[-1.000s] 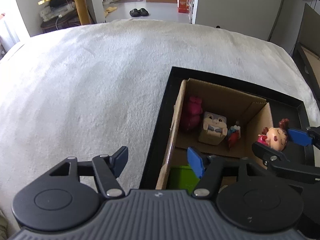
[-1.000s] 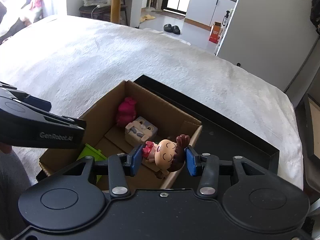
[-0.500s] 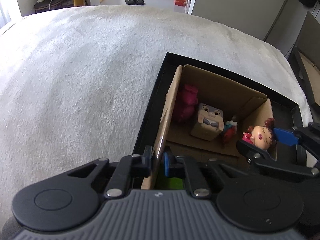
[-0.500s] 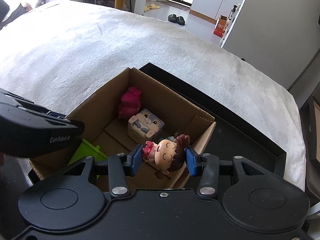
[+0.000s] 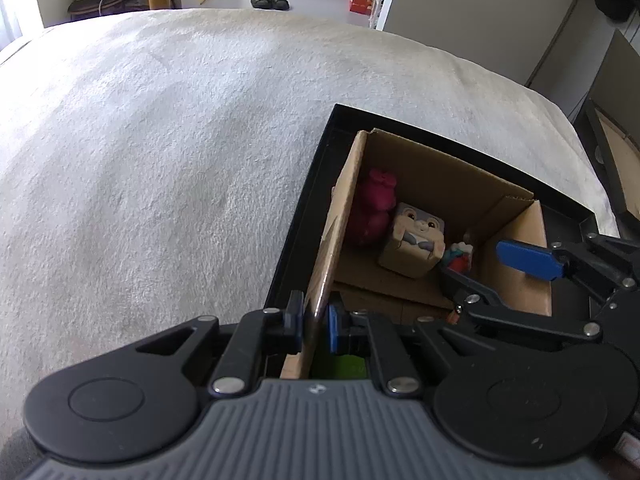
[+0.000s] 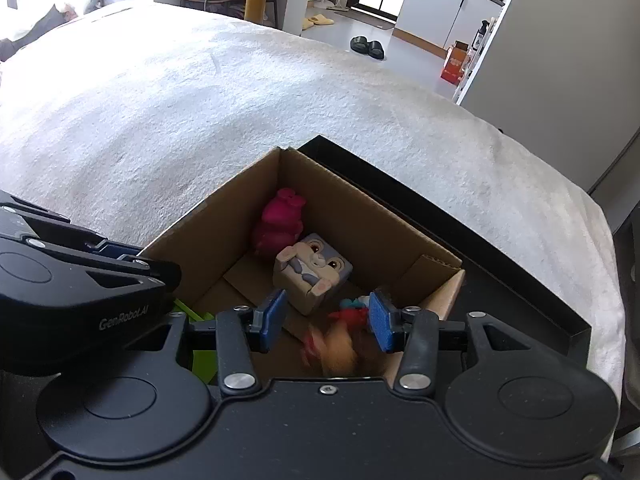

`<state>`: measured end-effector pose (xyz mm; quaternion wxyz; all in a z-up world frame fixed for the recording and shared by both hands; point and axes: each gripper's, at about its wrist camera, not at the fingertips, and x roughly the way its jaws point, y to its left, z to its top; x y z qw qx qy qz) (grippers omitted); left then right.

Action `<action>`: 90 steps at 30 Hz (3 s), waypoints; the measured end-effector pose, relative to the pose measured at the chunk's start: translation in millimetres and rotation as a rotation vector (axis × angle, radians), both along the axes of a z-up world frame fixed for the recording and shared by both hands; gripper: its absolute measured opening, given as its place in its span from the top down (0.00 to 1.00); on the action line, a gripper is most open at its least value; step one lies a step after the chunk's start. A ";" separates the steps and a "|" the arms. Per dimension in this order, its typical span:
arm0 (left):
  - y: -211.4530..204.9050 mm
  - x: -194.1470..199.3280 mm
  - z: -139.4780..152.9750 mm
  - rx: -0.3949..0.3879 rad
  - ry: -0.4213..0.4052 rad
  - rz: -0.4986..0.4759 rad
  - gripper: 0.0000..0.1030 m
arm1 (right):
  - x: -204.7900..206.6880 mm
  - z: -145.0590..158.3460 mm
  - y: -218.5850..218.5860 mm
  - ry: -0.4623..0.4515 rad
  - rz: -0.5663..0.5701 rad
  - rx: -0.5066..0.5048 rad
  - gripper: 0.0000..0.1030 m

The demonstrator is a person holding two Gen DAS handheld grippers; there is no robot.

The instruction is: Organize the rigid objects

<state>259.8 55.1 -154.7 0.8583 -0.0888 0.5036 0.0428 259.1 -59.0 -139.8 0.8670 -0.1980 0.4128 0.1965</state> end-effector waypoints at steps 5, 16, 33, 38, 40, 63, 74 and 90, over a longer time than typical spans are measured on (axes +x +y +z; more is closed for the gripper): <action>-1.0 0.2 -0.1 0.006 0.002 0.001 0.89 | -3.4 3.6 -8.8 -0.008 -0.022 0.010 0.56; -4.3 -4.1 9.4 0.020 0.034 0.018 0.88 | -16.4 21.9 -51.7 -0.010 -0.130 0.091 0.55; -21.4 -46.0 53.3 0.090 -0.015 -0.002 0.60 | -59.2 53.2 -80.2 -0.035 -0.200 0.218 0.40; -26.8 -57.8 64.8 0.116 -0.037 -0.014 0.47 | -69.4 60.3 -91.8 -0.050 -0.244 0.267 0.29; -28.4 -62.3 68.7 0.123 -0.046 -0.012 0.41 | -72.7 61.9 -95.8 -0.052 -0.253 0.278 0.29; -34.6 -108.5 101.3 0.161 -0.076 -0.054 0.09 | -113.5 85.4 -119.0 -0.117 -0.383 0.382 0.00; -28.2 -139.2 125.9 0.150 -0.112 -0.071 0.03 | -133.4 94.4 -136.0 -0.072 -0.466 0.455 0.00; -38.1 -181.4 172.9 0.161 -0.228 -0.113 0.03 | -176.9 140.3 -156.3 -0.146 -0.501 0.450 0.00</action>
